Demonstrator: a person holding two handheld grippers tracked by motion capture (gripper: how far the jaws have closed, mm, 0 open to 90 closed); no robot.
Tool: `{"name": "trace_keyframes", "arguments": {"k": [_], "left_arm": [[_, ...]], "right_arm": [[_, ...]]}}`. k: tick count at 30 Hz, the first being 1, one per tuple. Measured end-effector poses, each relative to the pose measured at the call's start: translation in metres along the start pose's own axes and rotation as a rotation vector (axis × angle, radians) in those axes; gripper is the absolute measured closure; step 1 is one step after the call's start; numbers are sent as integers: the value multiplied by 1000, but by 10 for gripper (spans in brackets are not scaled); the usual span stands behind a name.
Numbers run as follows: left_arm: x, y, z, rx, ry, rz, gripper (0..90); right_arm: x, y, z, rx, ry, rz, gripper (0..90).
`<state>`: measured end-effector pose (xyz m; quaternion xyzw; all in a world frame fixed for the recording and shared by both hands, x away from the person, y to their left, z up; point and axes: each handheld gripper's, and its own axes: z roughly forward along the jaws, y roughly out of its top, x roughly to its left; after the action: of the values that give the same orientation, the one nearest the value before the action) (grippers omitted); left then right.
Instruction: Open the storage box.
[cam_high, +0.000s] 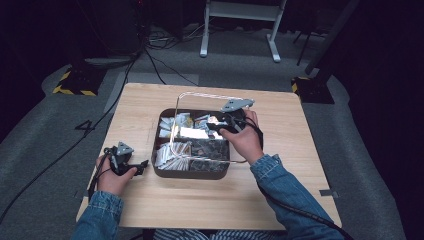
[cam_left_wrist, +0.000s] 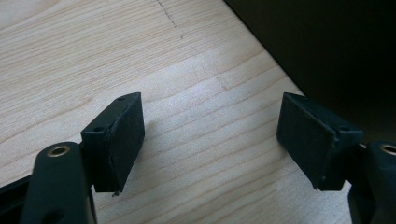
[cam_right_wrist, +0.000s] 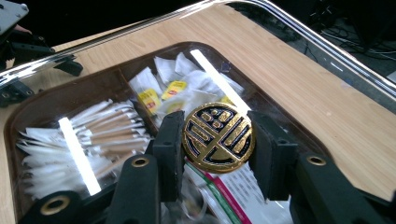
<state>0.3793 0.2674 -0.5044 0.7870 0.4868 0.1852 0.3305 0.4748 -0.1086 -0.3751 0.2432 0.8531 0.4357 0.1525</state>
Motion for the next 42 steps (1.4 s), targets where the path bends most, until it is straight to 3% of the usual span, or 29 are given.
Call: {"name": "trace_keyframes", "arguments": {"k": [15, 27, 33, 42], "left_arm": [[0, -1, -1, 0, -3, 2, 242], [0, -1, -1, 2, -4, 3, 241], [0, -1, -1, 3, -6, 4, 236], [0, -1, -1, 3, -5, 4, 236]], "right_arm": [[-43, -30, -48, 16, -81, 42, 589], [-66, -45, -70, 31, -119, 62, 589], [-87, -59, -85, 34, -152, 99, 589], [-113, -81, -95, 42, -179, 120, 589]]}}
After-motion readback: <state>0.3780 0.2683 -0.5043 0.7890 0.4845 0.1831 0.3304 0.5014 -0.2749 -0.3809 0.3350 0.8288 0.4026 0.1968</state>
